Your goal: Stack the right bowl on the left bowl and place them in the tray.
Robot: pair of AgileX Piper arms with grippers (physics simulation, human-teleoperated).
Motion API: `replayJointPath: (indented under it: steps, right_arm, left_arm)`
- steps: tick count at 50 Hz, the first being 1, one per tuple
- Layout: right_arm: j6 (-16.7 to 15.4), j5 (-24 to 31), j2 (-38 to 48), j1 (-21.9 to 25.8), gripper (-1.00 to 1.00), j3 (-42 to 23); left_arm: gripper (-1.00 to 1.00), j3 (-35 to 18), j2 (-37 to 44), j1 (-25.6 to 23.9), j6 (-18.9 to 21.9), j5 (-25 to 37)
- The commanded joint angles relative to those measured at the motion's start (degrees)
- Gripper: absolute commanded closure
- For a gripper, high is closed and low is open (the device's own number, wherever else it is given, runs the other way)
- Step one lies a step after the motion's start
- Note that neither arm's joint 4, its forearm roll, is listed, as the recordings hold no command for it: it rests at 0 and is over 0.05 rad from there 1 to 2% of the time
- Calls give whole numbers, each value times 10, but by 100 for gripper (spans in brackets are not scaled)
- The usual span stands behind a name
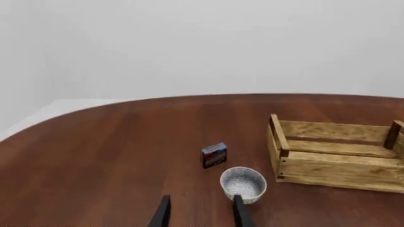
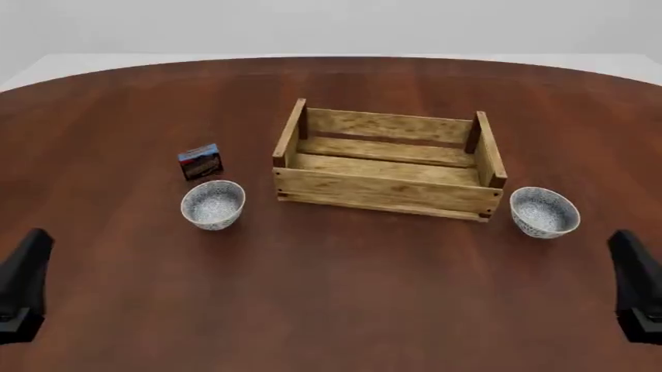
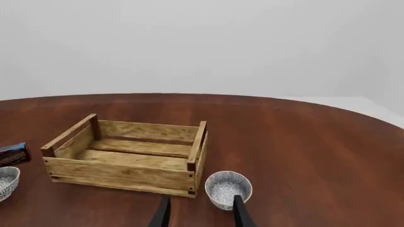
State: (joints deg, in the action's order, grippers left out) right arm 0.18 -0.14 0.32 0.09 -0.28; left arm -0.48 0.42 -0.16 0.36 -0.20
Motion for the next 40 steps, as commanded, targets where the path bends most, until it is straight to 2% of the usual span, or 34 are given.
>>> replayJointPath:
  steps: [1, 5, 21, 22, 24, 26, 29, 32, 34, 37, 40]
  right_arm:
    - [3, -14, 35, 7, -100, -10]
    - [5, -9, 62, 8, -100, -35]
    - [-26, 51, 109, 19, -100, -134]
    - [-4, 46, 128, 2, -100, -136]
    - [-12, 51, 135, 13, -100, -150]
    - [-34, 52, 157, 5, -100, -162]
    - [-25, 60, 194, 6, -100, -183]
    - [-42, 74, 214, 10, -100, -200]
    - [-25, 86, 230, 13, -100, -216]
    - [-44, 95, 263, 4, -100, -239]
    - [-47, 105, 287, 0, -100, -256]
  left_arm:
    - [-100, 4, 33, -3, 1, -23]
    - [-100, 4, 49, -11, 2, -35]
    - [-100, 3, 33, -16, -4, -11]
    - [-100, 4, 36, -15, -3, -13]
    - [-100, 4, 43, -13, 2, -19]
    - [-100, 4, 36, -24, -5, -15]
    - [-100, 2, 26, -19, -1, -6]
    - [-100, 0, 24, -19, -4, -3]
    - [-100, -1, 24, -19, -6, -2]
    - [-100, -8, 17, -18, -8, 9]
    - [-100, -11, 23, -32, -15, 9]
